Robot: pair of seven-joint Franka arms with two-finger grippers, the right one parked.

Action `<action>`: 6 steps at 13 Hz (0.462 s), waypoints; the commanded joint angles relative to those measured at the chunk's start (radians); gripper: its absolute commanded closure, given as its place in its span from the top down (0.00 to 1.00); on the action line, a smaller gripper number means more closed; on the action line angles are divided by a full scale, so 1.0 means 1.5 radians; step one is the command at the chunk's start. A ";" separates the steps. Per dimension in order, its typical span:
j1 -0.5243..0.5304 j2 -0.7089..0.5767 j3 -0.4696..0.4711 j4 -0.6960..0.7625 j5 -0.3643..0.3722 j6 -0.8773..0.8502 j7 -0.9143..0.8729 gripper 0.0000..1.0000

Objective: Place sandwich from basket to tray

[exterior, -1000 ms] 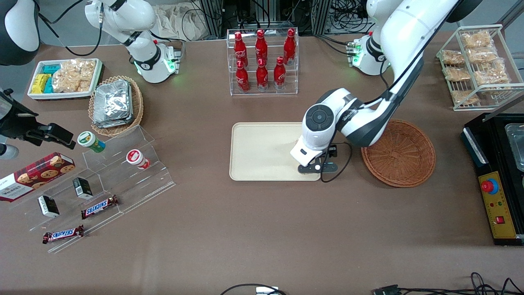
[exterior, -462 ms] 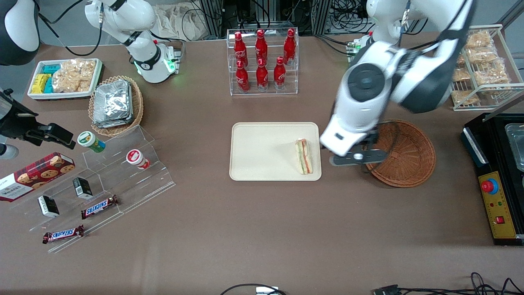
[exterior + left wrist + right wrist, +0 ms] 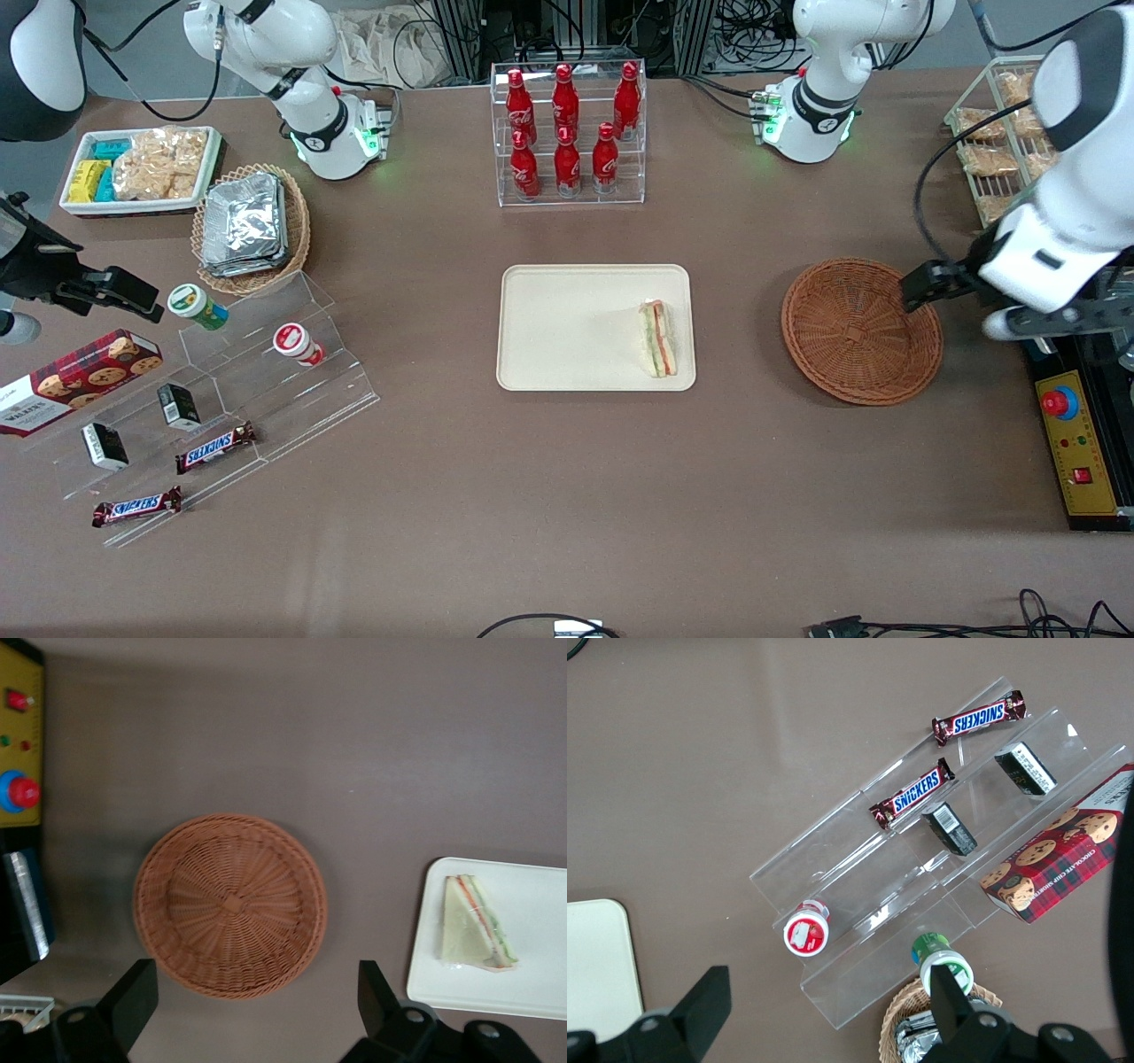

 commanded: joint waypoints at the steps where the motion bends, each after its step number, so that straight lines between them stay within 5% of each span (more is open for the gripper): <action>1: -0.014 -0.022 0.012 -0.029 0.004 0.016 -0.001 1.00; 6: -0.015 -0.003 0.027 0.001 0.016 0.016 0.011 1.00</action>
